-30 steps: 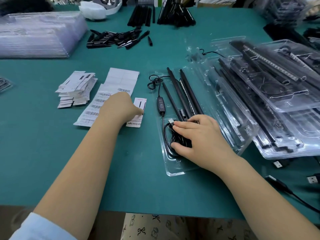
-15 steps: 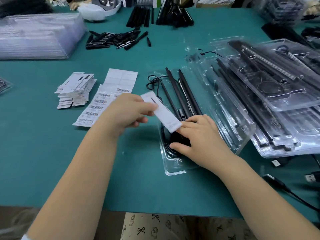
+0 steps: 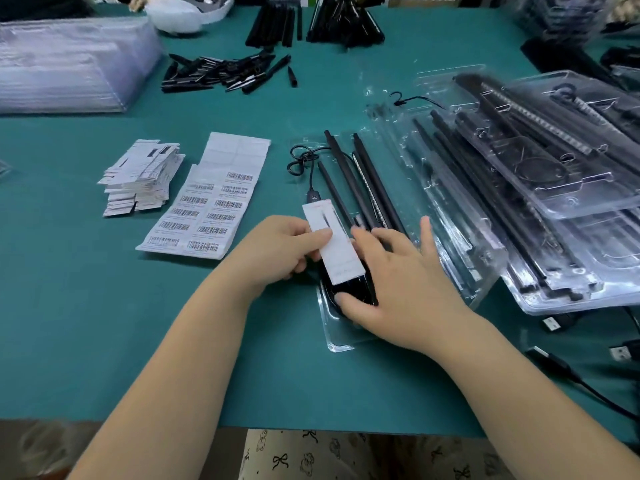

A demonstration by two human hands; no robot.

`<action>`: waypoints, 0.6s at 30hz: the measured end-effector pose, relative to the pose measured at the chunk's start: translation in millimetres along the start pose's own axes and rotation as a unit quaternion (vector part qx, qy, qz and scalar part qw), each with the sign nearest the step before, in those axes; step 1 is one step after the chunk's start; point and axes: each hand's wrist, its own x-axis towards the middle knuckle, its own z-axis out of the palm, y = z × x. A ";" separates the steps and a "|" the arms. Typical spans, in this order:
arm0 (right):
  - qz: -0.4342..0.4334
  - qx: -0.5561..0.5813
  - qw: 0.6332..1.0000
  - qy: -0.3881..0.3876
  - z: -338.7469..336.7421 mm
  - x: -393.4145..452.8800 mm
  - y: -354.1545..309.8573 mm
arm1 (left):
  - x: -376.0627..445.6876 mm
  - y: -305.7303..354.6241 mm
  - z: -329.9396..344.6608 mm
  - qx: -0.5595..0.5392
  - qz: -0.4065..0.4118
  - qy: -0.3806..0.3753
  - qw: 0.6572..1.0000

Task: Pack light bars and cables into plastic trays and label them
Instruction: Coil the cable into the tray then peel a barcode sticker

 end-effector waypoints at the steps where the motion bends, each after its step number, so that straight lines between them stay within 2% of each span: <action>1: 0.002 -0.002 1.000 -0.001 -1.3 -1.3 -1.7 | 0.3 0.0 0.1 -0.020 0.002 0.002 1.000; 4: 0.007 0.011 1.000 -0.005 -3.1 -1.2 -3.8 | 0.2 -0.2 1.6 -0.036 0.003 0.000 0.999; 6: 0.000 0.038 0.999 -0.012 -2.4 -0.4 -3.9 | -0.3 0.8 8.1 0.034 0.008 0.009 0.999; 9: -0.002 0.088 0.996 0.000 0.0 1.3 -3.4 | 2.1 1.2 20.0 0.174 0.022 0.070 0.982; 13: 0.000 0.094 0.994 0.050 6.4 4.0 -1.6 | -0.1 -0.8 24.4 0.228 0.025 0.120 0.966; 16: -0.043 0.031 0.991 0.126 8.5 5.3 -2.1 | -5.2 -4.5 22.4 0.254 0.118 0.172 0.945; 18: -0.069 0.001 0.980 0.187 9.5 6.1 -4.6 | -5.8 -7.6 23.5 0.303 0.175 0.133 0.927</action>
